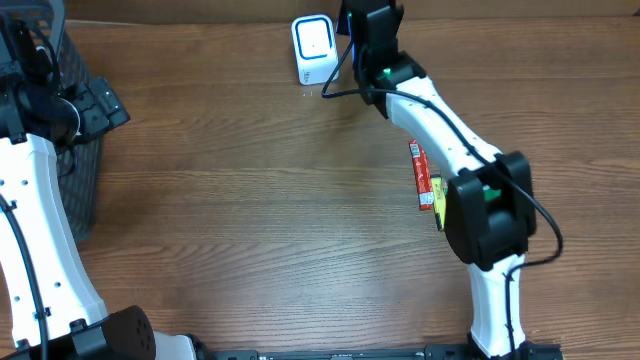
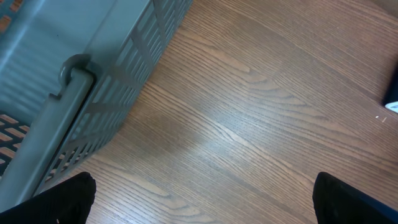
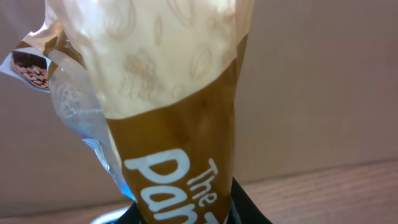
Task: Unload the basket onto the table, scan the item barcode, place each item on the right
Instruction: 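Hold the bag's printed label in front of the scanner window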
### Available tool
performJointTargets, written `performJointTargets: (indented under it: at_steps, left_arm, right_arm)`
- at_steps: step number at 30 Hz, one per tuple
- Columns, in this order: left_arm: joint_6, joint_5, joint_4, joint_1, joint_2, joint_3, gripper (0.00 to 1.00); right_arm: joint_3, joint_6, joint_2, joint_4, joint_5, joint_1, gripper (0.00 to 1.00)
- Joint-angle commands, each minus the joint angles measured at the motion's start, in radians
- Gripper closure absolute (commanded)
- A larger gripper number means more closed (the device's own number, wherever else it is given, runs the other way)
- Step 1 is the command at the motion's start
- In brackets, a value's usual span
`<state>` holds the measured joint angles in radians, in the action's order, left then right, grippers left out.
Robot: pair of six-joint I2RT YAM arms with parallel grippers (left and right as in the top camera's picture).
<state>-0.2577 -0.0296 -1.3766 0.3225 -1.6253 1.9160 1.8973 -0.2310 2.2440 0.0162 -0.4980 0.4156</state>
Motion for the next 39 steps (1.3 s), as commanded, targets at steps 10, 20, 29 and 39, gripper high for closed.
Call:
performJointTargets:
  at_steps: [10,20,29,39]
  left_arm:
    - [0.008,0.003,0.000,-0.002,-0.004,0.017,0.00]
    - [0.008,0.003,0.000,-0.002,-0.004,0.017,0.00]
    - [0.008,0.004,0.000,-0.002,-0.004,0.017,0.00]
    - [0.008,0.003,0.000,-0.002,-0.004,0.017,0.00]
  right_arm:
    - [0.026,0.165,0.058,0.002,-0.032,0.029,0.93]
    - [0.026,0.222,0.058,0.018,-0.032,0.080,0.96]
    - [0.027,0.341,0.053,0.041,-0.047,0.124,0.96]
    - [0.026,0.341,0.053,0.104,-0.034,0.172,0.96]
